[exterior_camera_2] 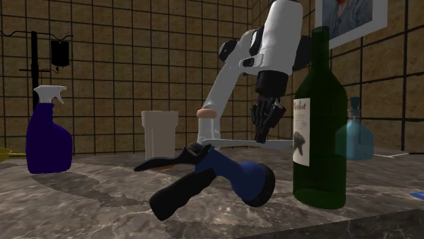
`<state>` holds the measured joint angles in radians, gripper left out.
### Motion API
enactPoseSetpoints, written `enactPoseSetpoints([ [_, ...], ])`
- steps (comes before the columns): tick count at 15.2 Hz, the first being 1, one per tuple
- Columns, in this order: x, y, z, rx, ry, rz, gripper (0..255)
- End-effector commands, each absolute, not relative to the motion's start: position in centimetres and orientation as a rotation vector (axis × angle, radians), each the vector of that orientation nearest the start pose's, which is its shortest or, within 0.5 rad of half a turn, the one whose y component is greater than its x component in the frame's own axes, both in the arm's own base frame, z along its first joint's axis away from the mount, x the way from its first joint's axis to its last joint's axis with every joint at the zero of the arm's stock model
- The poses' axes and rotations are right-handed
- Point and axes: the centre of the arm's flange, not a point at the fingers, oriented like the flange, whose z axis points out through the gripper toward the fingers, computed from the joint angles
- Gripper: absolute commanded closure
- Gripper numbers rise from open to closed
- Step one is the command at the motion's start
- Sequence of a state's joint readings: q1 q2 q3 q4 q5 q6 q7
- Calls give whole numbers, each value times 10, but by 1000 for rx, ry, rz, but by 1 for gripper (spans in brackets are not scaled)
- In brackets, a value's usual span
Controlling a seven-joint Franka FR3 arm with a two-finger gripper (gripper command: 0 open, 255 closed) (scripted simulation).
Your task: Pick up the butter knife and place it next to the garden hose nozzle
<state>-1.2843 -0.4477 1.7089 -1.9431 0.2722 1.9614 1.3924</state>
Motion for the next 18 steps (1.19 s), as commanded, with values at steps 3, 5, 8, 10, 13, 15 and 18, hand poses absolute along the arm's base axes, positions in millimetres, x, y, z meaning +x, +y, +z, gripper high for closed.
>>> enactPoseSetpoints([
  [3,489,301,406,-2811,1667,-229,255],
  [5,489,301,396,-2811,1667,-229,255],
  [8,489,301,380,-2811,1667,-229,255],
  [10,489,301,365,-2811,1667,-229,255],
  [13,489,301,365,-2811,1667,-229,255],
  [15,489,301,365,-2811,1667,-229,255],
  [18,489,301,365,-2811,1667,-229,255],
])
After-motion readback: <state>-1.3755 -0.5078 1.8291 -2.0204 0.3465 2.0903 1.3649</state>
